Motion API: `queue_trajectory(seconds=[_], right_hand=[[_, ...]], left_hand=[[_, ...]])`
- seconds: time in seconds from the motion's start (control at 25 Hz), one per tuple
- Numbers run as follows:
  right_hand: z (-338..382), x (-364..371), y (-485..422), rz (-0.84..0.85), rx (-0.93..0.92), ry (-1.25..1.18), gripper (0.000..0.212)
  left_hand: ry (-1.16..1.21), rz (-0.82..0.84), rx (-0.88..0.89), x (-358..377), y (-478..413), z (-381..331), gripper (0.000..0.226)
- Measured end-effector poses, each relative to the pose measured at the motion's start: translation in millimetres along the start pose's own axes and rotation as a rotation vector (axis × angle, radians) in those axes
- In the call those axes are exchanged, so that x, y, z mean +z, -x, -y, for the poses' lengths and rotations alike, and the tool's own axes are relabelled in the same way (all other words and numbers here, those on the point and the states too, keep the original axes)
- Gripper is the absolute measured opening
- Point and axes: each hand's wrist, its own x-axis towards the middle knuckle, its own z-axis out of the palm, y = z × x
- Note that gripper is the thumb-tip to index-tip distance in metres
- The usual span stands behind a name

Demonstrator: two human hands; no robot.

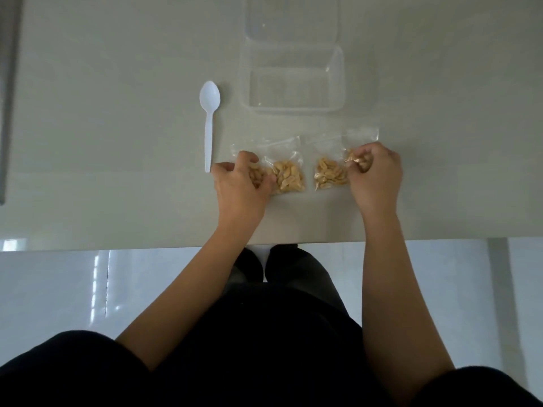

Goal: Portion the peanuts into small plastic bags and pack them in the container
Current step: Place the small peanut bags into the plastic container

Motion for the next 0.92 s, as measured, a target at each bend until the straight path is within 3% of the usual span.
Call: queue_trajectory(seconds=[0.2, 0.48, 0.6, 0.68, 0.76, 0.92], right_hand=[[-2, -5, 3, 0.008, -0.046, -0.082, 0.031], [29, -25, 9, -0.215, -0.161, -0.387, 0.035], [60, -25, -5, -0.111, -0.221, -0.559, 0.035], [75, -16, -24, -0.003, -0.252, -0.500, 0.034], [85, -4, -48, 0.097, -0.257, -0.354, 0.034], [98, 19, -88, 0.306, -0.194, -0.050, 0.041]], left_hand=[[0.183, -0.035, -0.109, 0, -5, 2, 0.011], [0.159, -0.206, 0.248, -21, -3, -19, 0.017], [0.245, -0.254, 0.333, -34, -23, -45, 0.022], [0.268, -0.258, 0.328, -39, -50, -59, 0.026], [0.145, -0.241, 0.302, -37, -81, -69, 0.029], [-0.214, -0.053, 0.189, -21, -117, -84, 0.037]])
